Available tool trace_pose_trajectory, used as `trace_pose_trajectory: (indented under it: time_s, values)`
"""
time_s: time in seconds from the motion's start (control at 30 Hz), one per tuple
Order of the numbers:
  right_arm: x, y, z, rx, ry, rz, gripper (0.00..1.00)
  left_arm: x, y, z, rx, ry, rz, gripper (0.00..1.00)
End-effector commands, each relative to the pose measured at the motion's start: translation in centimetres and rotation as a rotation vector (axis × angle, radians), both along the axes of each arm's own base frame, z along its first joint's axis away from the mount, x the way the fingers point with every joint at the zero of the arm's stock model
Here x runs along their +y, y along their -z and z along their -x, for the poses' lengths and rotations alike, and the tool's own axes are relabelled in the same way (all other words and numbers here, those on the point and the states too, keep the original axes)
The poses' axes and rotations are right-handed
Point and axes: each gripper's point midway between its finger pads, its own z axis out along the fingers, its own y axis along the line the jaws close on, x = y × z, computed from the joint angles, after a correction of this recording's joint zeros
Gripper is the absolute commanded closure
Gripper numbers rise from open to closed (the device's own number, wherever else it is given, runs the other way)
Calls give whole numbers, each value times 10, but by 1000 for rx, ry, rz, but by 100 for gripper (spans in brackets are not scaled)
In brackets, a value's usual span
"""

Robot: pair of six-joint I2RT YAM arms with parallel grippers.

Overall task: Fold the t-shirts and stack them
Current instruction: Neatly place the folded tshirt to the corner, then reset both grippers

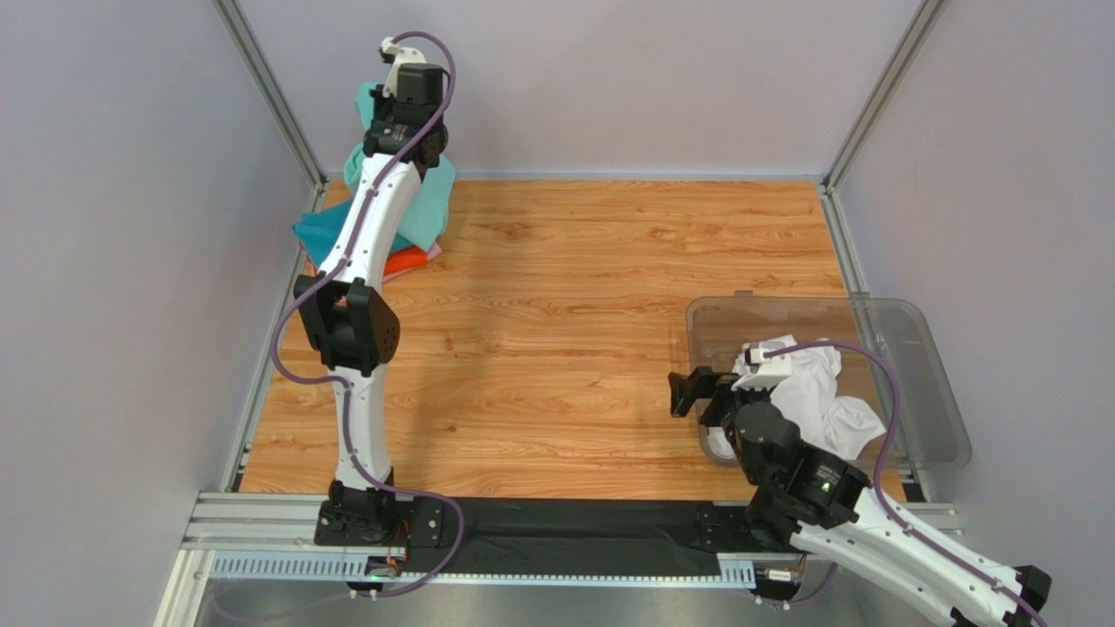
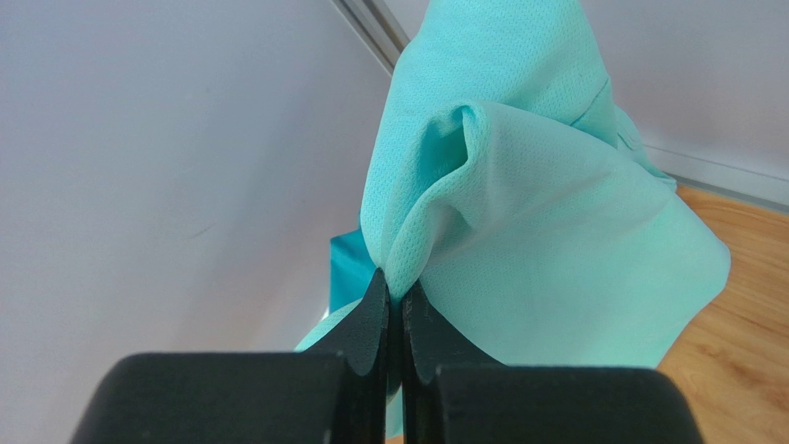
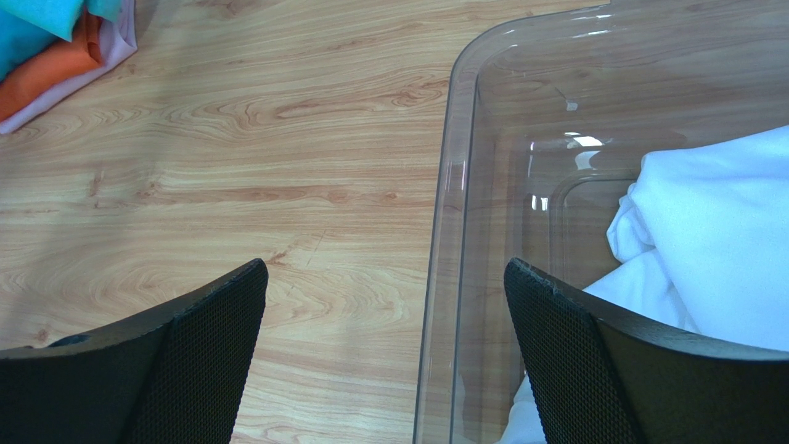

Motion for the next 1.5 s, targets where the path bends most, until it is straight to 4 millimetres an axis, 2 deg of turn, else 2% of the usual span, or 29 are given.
trace_pose_trajectory:
  time_s: [0.0,0.07,0.27,0.33,0.37,0.6,0.73,0.77,0.8,0.83,0.87,0.9,0.93,1.03,1.07,1.2,1.23,1.3,1.33,1.37,1.43,1.47]
  values:
    - [3,-17,-5,-27,25,-48,0,28,-16,-7,-90,-51,51,100]
    - [6,-18,-7,-26,22,-50,0,38,-7,-5,-74,-69,77,100]
    - [18,-15,-12,1,4,-26,0,91,32,15,-49,-239,196,100]
    - [23,-13,-13,15,-4,-13,0,100,49,23,-12,-280,211,100]
    - [24,-10,-14,27,-5,0,0,115,62,30,-10,-333,236,100]
    - [32,-7,-17,49,-17,24,0,146,126,53,31,-482,366,100]
    - [33,-6,-17,52,-18,29,0,157,145,61,35,-545,387,100]
    - [33,-5,-17,54,-21,29,0,160,150,62,44,-549,399,96]
    - [33,-6,-17,51,-19,27,0,162,152,61,44,-550,418,81]
    - [33,-6,-17,52,-21,30,0,160,157,63,57,-549,444,37]
    - [33,-6,-17,51,-21,27,0,161,158,65,42,-568,471,13]
    - [34,-6,-17,53,-25,28,0,161,158,66,41,-572,485,3]
    - [34,-5,-17,54,-25,29,0,158,160,65,46,-562,507,0]
    - [36,-6,-17,57,-34,21,0,152,149,66,28,-542,542,0]
    - [37,-6,-16,58,-38,19,0,151,139,67,0,-539,555,0]
    - [40,-8,-15,62,-50,4,0,137,119,71,-29,-491,618,0]
    - [40,-7,-15,64,-48,-2,0,128,108,72,-44,-454,658,0]
    - [42,-10,-15,66,-50,-14,0,114,105,77,-55,-440,707,0]
    - [43,-10,-14,73,-51,-23,0,99,88,80,-87,-406,723,0]
    - [43,-10,-14,79,-51,-27,0,90,91,86,-75,-400,729,0]
    - [43,-8,-11,99,-53,-23,0,73,81,93,-93,-370,729,0]
    - [42,-9,-11,113,-36,-46,0,54,75,104,-91,-322,732,0]
